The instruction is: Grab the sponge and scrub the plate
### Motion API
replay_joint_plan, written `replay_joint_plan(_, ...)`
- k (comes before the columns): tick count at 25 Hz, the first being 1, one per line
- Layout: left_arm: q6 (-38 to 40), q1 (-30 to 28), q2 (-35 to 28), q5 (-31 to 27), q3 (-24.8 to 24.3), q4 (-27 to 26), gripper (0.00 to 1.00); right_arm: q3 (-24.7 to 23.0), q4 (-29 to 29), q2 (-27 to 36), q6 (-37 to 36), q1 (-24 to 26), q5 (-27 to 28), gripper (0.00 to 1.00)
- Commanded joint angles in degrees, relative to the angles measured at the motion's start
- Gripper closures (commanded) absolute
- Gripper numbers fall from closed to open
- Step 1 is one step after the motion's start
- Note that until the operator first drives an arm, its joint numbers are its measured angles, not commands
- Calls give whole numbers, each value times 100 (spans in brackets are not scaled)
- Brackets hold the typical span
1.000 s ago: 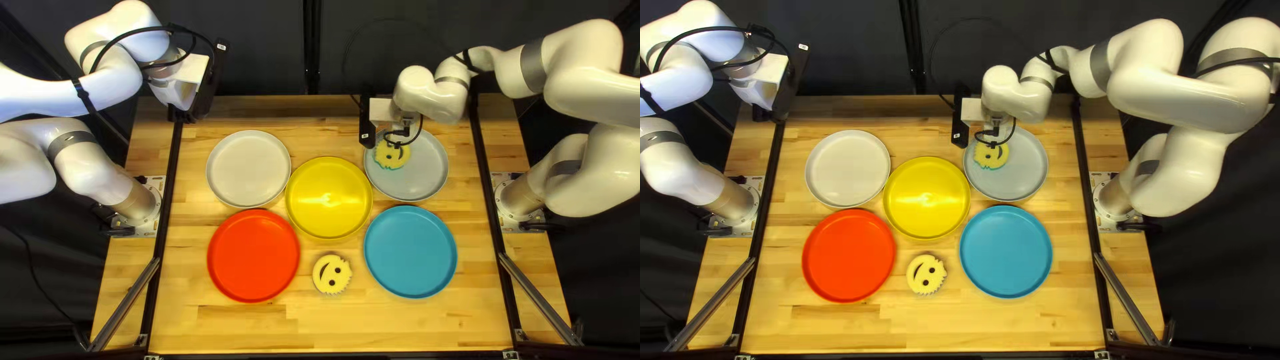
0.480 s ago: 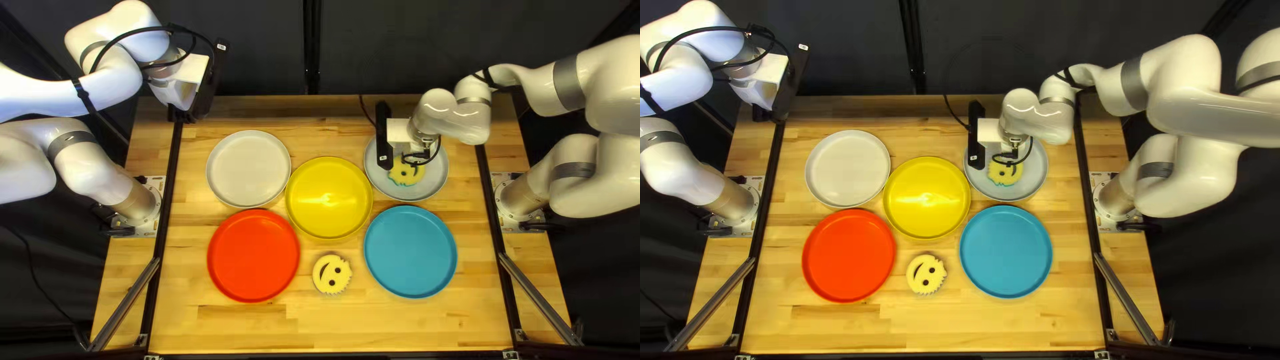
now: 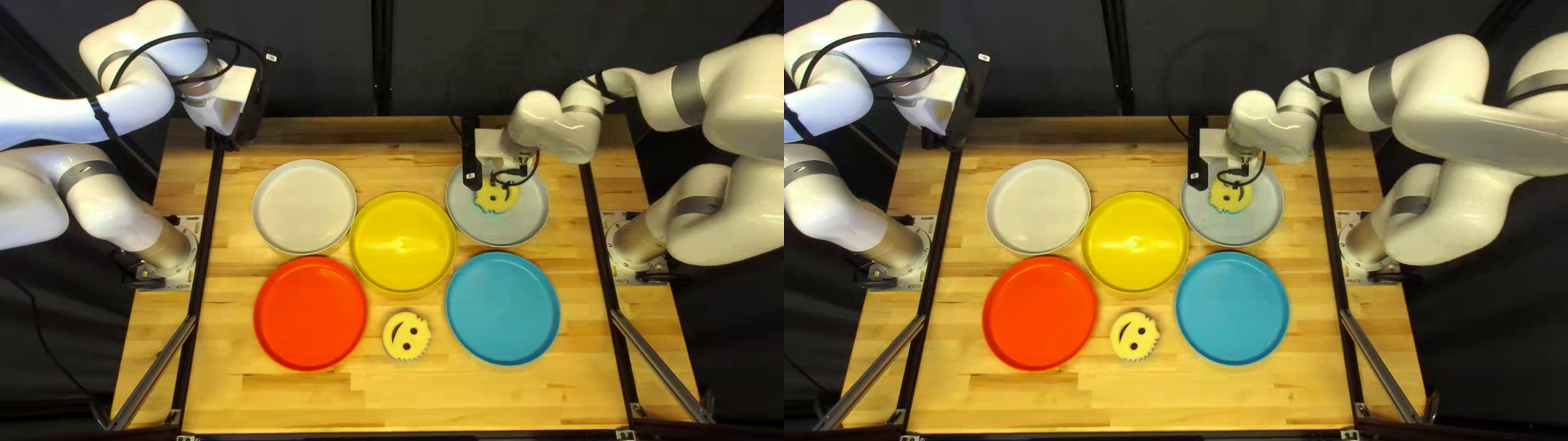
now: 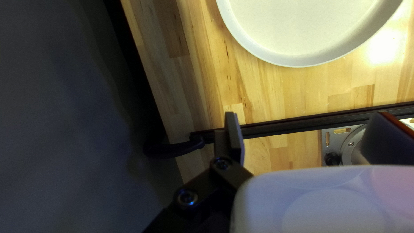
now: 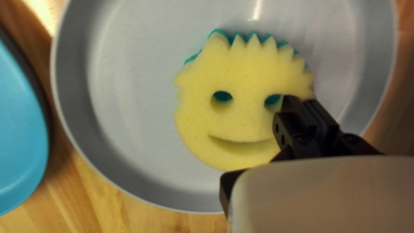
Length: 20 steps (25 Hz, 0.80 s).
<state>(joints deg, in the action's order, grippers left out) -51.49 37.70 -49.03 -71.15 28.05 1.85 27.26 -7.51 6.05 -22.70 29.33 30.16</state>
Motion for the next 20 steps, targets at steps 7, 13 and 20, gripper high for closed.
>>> replay_joint_plan(7, 0, 0, 0, 0, 0, 0, 0, -803, 36, 736, -249, -87, -309, 100)
replay_joint_plan(13, 0, 0, 0, 0, 0, 0, 0, -1395, -116, 1468, 84, -575, -241, 100)
replay_joint_plan(20, 0, 0, 0, 0, 0, 0, 0, -1616, -355, 1662, 128, -791, -200, 100)
